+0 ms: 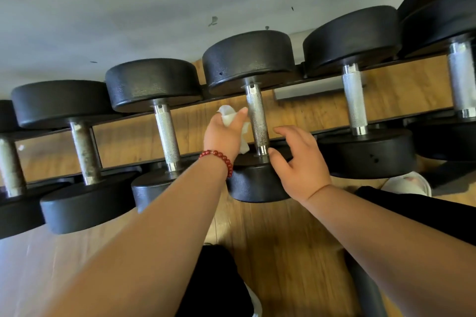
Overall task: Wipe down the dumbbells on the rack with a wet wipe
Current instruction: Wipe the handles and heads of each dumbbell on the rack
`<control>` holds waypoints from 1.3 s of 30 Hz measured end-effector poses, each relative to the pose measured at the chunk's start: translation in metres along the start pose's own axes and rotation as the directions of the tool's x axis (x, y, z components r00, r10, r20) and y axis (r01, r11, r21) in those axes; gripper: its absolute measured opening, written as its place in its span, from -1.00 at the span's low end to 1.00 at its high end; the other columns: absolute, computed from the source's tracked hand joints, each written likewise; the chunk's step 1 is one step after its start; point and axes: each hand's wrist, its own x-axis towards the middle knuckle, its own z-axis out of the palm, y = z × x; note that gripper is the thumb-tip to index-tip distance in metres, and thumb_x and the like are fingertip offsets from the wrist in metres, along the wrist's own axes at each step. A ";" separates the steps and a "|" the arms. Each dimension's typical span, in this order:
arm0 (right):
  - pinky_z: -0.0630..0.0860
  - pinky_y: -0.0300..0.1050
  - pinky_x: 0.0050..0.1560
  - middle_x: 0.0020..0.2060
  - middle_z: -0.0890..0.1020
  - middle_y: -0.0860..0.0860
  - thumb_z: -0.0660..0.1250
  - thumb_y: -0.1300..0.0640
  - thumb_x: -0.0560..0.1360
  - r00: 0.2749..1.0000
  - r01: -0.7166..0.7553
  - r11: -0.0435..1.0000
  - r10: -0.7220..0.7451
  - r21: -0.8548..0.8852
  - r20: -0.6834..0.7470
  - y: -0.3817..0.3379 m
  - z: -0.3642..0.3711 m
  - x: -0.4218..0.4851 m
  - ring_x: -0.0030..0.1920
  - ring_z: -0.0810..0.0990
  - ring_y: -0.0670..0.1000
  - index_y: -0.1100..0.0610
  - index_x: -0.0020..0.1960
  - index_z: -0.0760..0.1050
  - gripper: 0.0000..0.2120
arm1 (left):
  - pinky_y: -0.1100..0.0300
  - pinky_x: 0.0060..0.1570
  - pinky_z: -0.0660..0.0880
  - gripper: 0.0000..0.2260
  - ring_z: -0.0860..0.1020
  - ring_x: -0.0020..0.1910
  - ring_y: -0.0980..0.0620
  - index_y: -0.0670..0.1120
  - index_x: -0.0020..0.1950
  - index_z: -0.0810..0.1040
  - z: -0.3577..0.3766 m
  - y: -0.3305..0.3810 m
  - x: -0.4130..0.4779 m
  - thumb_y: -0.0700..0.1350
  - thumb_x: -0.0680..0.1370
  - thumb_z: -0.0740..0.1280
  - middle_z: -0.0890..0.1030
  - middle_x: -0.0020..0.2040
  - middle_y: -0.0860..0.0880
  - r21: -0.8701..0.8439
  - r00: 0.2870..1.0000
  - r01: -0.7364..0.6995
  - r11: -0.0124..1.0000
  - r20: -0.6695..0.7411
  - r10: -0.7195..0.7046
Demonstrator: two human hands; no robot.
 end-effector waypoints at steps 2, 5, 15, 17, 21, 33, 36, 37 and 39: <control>0.21 -0.22 0.29 0.35 0.42 -0.05 0.25 0.00 0.55 1.000 -0.003 1.000 0.004 -0.010 0.015 -0.004 -0.003 -0.001 0.38 0.28 -0.05 0.04 0.40 0.39 -0.57 | 0.21 -0.22 0.47 -0.56 0.52 -0.11 0.10 -0.02 0.30 0.33 -0.002 0.000 -0.015 0.23 0.56 0.25 0.49 -0.06 0.04 -0.014 1.000 -0.021 1.000 0.013 0.021; 0.18 -0.23 0.28 0.34 0.44 -0.03 0.25 0.01 0.56 1.000 0.014 1.000 -0.014 -0.019 0.020 -0.009 -0.006 -0.003 0.36 0.28 -0.04 0.05 0.39 0.39 -0.58 | 0.09 0.04 0.52 -0.45 0.56 0.02 0.00 -0.05 0.30 0.40 -0.010 0.005 -0.034 0.29 0.47 0.28 0.56 0.05 -0.03 -0.217 0.985 0.141 0.966 0.124 -0.116; 0.21 0.01 0.39 0.36 0.43 -0.04 0.20 -0.05 0.60 0.993 0.116 0.985 -0.114 -0.125 0.028 -0.012 -0.009 -0.006 0.38 0.32 0.01 -0.01 0.44 0.34 -0.58 | 0.10 -0.06 0.60 -0.93 0.65 -0.02 0.01 0.04 0.00 0.53 -0.030 -0.004 -0.050 -0.13 0.58 0.35 0.65 -0.01 -0.05 -0.453 0.989 0.133 0.881 0.111 -0.093; 0.21 -0.01 0.39 0.39 0.41 -0.04 0.20 -0.13 0.57 0.983 0.182 0.976 -0.179 -0.117 0.037 -0.018 -0.015 -0.002 0.40 0.33 0.01 -0.01 0.45 0.33 -0.52 | 0.11 -0.03 0.60 -0.95 0.64 -0.01 0.02 0.04 0.01 0.56 -0.033 -0.005 -0.045 -0.09 0.56 0.38 0.66 -0.02 -0.03 -0.426 0.990 0.131 0.895 0.099 -0.097; 0.15 -0.44 0.33 0.39 0.39 -0.08 0.30 -0.07 0.55 0.942 0.310 0.946 -0.319 0.096 0.099 -0.037 -0.025 0.016 0.37 0.27 -0.20 0.01 0.46 0.35 -0.50 | -0.01 0.15 0.56 -0.63 0.65 0.07 -0.04 -0.04 0.23 0.57 -0.031 -0.002 -0.041 0.13 0.51 0.39 0.68 0.06 -0.07 -0.385 0.979 0.173 0.907 0.171 -0.114; 0.23 -0.58 0.10 0.17 0.58 0.03 0.40 0.16 0.51 0.948 0.309 0.951 -0.309 0.016 0.081 -0.019 -0.022 0.046 0.12 0.46 -0.11 0.12 0.30 0.55 -0.64 | 0.09 0.30 0.42 -0.70 0.51 0.23 0.14 0.09 0.36 0.48 -0.023 -0.011 -0.035 0.06 0.66 0.15 0.58 0.23 0.09 -0.219 0.998 -0.048 0.974 -0.059 0.036; 0.35 -0.23 0.26 0.23 0.58 0.06 0.41 0.18 0.50 0.910 0.411 0.904 -0.398 -0.118 0.117 -0.012 -0.016 0.062 0.22 0.50 0.04 0.16 0.28 0.56 -0.65 | 0.23 0.32 0.24 -0.65 0.31 0.27 0.26 0.07 0.44 0.39 -0.009 -0.023 -0.037 0.06 0.68 0.06 0.43 0.38 0.10 -0.048 0.991 -0.129 0.990 -0.024 0.128; 0.36 -0.14 0.27 0.23 0.59 0.07 0.41 0.20 0.50 0.882 0.469 0.866 -0.448 -0.171 0.148 -0.009 -0.014 0.069 0.24 0.51 0.10 0.18 0.28 0.56 -0.65 | 0.24 0.32 0.22 -0.64 0.29 0.26 0.27 0.06 0.46 0.37 -0.004 -0.025 -0.037 0.06 0.68 0.04 0.42 0.38 0.09 -0.026 0.987 -0.159 0.987 -0.009 0.159; 0.42 -0.01 0.24 0.22 0.60 0.12 0.42 0.25 0.48 0.795 0.607 0.746 -0.576 -0.272 0.193 -0.001 -0.010 0.080 0.23 0.54 0.18 0.19 0.28 0.55 -0.64 | 0.28 0.30 0.19 -0.63 0.28 0.27 0.28 0.05 0.45 0.37 0.003 -0.030 -0.035 0.05 0.69 0.03 0.41 0.37 0.10 -0.036 0.983 -0.180 0.983 -0.028 0.179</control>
